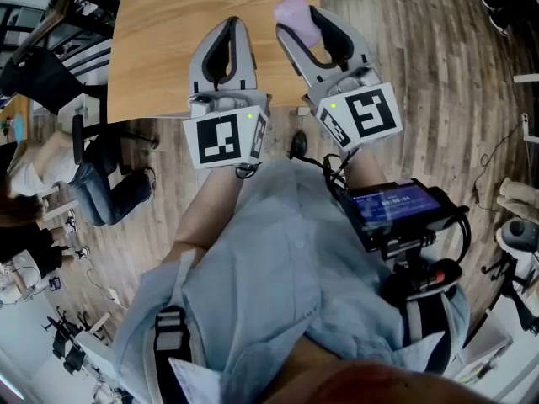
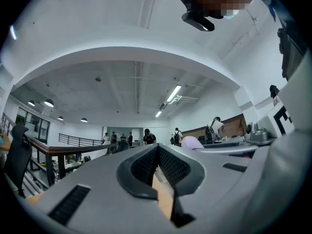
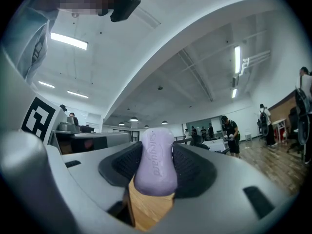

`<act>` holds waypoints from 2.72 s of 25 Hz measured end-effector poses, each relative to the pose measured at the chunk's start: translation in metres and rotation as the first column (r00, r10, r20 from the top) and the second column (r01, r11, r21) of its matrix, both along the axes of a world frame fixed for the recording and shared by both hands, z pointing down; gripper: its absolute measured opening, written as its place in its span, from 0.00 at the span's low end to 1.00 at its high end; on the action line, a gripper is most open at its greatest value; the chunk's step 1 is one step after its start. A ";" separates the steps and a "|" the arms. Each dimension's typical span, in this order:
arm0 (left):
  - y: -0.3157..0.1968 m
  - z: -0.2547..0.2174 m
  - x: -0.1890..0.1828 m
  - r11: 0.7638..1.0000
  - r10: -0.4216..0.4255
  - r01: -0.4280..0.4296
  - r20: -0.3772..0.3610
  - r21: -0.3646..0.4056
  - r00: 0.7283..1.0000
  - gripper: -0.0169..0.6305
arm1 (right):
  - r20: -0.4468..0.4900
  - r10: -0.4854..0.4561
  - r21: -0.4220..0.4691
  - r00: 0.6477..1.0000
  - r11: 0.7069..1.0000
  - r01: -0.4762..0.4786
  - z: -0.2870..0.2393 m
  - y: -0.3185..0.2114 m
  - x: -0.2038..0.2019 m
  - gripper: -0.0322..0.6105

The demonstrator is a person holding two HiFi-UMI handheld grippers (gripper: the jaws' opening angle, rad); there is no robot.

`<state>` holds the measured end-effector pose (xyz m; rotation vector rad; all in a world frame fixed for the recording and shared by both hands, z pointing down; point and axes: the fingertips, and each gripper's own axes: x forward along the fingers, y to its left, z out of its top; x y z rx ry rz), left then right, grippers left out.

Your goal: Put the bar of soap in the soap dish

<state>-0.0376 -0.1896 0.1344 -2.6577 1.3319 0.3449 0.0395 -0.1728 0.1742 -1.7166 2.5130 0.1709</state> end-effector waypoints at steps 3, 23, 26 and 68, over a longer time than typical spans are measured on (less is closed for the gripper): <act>0.029 0.062 0.024 0.995 0.034 -0.034 -0.002 -0.096 0.999 0.04 | -0.003 0.035 -0.095 0.999 0.995 -0.035 0.061 0.036 0.024 0.38; 0.093 0.083 0.025 0.997 0.021 -0.021 -0.007 -0.071 1.000 0.04 | -0.012 0.034 -0.072 0.999 0.997 -0.035 0.080 0.100 0.030 0.38; 0.064 0.090 0.028 0.996 0.024 -0.025 -0.013 -0.089 1.000 0.04 | -0.006 0.038 -0.095 0.999 0.995 -0.038 0.090 0.073 0.034 0.38; -0.128 0.265 0.017 0.910 0.007 -0.005 0.005 -0.414 1.000 0.04 | -0.129 -0.055 -0.457 0.990 0.889 -0.010 0.308 -0.130 0.017 0.38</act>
